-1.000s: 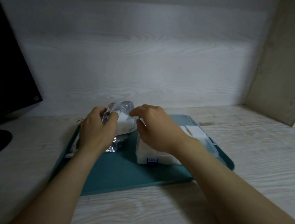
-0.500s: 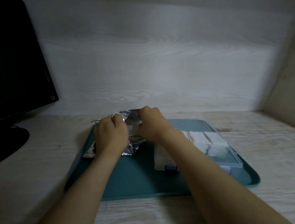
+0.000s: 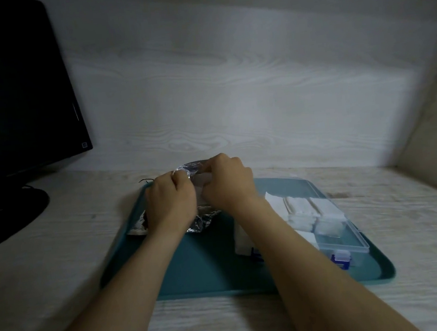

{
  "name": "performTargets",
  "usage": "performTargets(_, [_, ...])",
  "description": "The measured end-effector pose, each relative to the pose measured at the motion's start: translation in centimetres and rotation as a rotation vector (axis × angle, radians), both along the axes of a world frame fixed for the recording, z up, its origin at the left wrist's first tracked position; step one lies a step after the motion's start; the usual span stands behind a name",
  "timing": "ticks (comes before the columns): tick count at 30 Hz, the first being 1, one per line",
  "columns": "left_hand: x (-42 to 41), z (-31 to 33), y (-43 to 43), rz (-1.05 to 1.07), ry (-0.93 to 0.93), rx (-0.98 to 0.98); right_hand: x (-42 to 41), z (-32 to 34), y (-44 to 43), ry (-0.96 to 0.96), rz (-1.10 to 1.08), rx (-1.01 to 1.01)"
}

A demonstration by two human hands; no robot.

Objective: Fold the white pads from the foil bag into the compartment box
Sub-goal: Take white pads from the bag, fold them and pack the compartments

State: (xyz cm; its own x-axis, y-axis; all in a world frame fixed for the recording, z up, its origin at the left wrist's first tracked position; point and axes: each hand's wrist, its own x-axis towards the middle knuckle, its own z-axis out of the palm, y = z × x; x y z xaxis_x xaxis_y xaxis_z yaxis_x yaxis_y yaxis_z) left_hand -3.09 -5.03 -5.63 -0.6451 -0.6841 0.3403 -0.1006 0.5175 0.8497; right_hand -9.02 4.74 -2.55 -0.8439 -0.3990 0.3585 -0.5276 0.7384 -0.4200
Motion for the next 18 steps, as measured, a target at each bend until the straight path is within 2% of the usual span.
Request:
performTargets(6, [0.0,-0.5,0.5,-0.061,0.058,-0.117,-0.5,-0.8,1.0,0.057,-0.014,-0.192])
performTargets(12, [0.1,-0.7,0.4,-0.105,-0.044,-0.257,-0.5,-0.4,2.5,0.013,0.005,-0.411])
performTargets(18, [-0.1,-1.2,-0.3,-0.048,-0.109,-0.309,-0.9,-0.1,4.1,-0.001,0.0,-0.474])
